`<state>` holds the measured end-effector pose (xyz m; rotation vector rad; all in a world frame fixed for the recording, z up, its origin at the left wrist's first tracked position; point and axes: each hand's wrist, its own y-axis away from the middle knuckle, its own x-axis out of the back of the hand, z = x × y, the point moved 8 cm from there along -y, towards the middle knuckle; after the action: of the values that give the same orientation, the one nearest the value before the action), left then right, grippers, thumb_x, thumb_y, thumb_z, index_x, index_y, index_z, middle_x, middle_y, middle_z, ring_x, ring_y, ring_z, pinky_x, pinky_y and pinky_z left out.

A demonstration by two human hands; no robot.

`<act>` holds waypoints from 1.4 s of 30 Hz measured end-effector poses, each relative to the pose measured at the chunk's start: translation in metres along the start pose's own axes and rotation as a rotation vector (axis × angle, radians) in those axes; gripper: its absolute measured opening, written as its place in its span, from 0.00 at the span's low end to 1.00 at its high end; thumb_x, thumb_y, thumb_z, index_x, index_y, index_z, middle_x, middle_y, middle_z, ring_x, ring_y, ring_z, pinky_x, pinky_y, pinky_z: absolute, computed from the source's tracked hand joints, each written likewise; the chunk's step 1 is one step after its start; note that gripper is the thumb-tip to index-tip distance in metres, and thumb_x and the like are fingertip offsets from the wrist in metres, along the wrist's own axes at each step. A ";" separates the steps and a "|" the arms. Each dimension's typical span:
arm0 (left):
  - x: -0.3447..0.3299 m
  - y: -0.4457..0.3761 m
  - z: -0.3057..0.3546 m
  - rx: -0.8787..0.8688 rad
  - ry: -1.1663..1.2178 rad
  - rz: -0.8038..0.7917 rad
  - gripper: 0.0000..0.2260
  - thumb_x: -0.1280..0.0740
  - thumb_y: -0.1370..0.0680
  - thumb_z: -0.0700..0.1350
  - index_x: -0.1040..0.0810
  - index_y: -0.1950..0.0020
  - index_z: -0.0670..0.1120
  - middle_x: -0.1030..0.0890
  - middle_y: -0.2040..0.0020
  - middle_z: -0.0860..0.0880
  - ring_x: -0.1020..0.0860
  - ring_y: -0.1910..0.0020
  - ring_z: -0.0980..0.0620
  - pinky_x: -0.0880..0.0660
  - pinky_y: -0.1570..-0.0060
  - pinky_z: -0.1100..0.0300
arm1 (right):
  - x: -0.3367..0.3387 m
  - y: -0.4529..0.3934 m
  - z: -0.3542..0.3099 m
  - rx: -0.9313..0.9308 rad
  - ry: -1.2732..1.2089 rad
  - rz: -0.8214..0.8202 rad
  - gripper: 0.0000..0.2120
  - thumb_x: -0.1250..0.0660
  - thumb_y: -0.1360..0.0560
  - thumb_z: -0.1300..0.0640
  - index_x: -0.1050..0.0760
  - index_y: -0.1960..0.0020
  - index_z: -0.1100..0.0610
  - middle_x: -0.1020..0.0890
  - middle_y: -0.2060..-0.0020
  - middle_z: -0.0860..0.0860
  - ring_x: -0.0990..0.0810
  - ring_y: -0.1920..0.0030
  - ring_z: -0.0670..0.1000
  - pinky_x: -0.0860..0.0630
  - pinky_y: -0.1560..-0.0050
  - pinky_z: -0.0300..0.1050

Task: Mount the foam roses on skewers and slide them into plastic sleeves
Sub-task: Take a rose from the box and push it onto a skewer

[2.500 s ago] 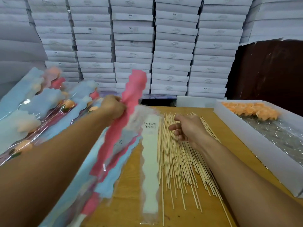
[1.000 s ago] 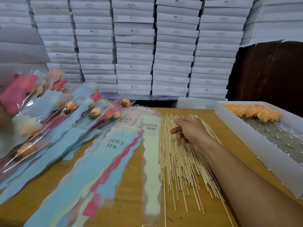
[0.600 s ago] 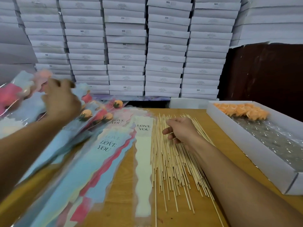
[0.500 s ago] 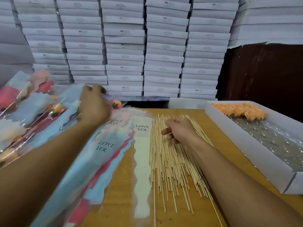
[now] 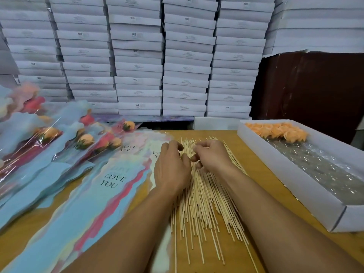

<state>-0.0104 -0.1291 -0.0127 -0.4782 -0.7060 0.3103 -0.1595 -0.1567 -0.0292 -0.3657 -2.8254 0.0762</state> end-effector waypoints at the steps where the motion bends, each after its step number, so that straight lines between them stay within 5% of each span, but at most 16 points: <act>1: 0.001 0.001 0.001 -0.019 0.003 0.005 0.08 0.36 0.20 0.45 0.27 0.41 0.48 0.25 0.43 0.49 0.24 0.50 0.48 0.30 0.56 0.55 | 0.004 -0.002 0.000 0.008 0.028 0.032 0.09 0.34 0.21 0.54 0.23 0.42 0.52 0.15 0.62 0.51 0.21 0.72 0.46 0.29 0.74 0.38; 6: -0.001 0.003 0.004 -0.027 0.000 -0.012 0.08 0.36 0.20 0.45 0.27 0.41 0.48 0.25 0.43 0.50 0.25 0.51 0.50 0.30 0.56 0.56 | 0.037 -0.026 -0.016 0.048 0.114 0.171 0.19 0.32 0.22 0.52 0.25 0.33 0.53 0.17 0.44 0.53 0.17 0.48 0.56 0.20 0.48 0.51; 13: -0.001 0.002 0.001 -0.014 0.008 -0.028 0.09 0.37 0.20 0.44 0.26 0.40 0.48 0.25 0.43 0.51 0.25 0.50 0.51 0.27 0.52 0.54 | 0.147 -0.085 -0.033 -0.005 0.433 0.394 0.07 0.35 0.26 0.61 0.21 0.52 0.62 0.18 0.56 0.60 0.18 0.57 0.59 0.26 0.62 0.44; 18: -0.005 0.002 0.000 -0.010 -0.009 -0.038 0.10 0.37 0.20 0.44 0.26 0.39 0.49 0.25 0.42 0.53 0.26 0.51 0.52 0.29 0.55 0.57 | 0.235 -0.104 0.001 -0.201 0.707 0.570 0.11 0.31 0.26 0.62 0.22 0.45 0.66 0.18 0.49 0.63 0.18 0.50 0.64 0.23 0.54 0.52; 22: -0.007 0.000 -0.002 -0.003 -0.013 -0.043 0.09 0.37 0.20 0.45 0.27 0.40 0.50 0.25 0.43 0.54 0.26 0.52 0.54 0.30 0.56 0.57 | 0.274 -0.107 0.041 -0.376 0.803 0.496 0.21 0.25 0.28 0.60 0.25 0.39 0.67 0.20 0.56 0.62 0.19 0.57 0.62 0.21 0.56 0.52; 28: -0.009 0.000 0.001 -0.017 -0.022 -0.040 0.08 0.37 0.20 0.45 0.26 0.41 0.50 0.26 0.45 0.55 0.27 0.54 0.55 0.31 0.57 0.57 | 0.283 -0.119 0.055 -0.325 0.881 0.400 0.26 0.23 0.27 0.53 0.24 0.36 0.66 0.20 0.42 0.65 0.20 0.44 0.65 0.23 0.45 0.53; 33: -0.009 0.001 0.001 -0.018 -0.021 -0.044 0.08 0.36 0.20 0.45 0.27 0.41 0.51 0.26 0.45 0.55 0.28 0.55 0.56 0.32 0.58 0.58 | 0.272 -0.126 0.060 -0.275 0.939 0.223 0.33 0.28 0.22 0.54 0.37 0.23 0.61 0.28 0.28 0.62 0.25 0.35 0.63 0.26 0.37 0.53; 42: -0.010 0.000 0.001 -0.016 -0.022 -0.048 0.07 0.37 0.20 0.46 0.27 0.42 0.52 0.29 0.48 0.57 0.29 0.58 0.58 0.35 0.60 0.59 | 0.271 -0.139 0.055 -0.243 1.119 0.298 0.17 0.29 0.24 0.61 0.24 0.36 0.63 0.21 0.46 0.61 0.22 0.48 0.60 0.21 0.44 0.54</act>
<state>-0.0183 -0.1335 -0.0175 -0.4728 -0.7409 0.2658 -0.4596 -0.2224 0.0058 -0.6291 -1.6618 -0.3151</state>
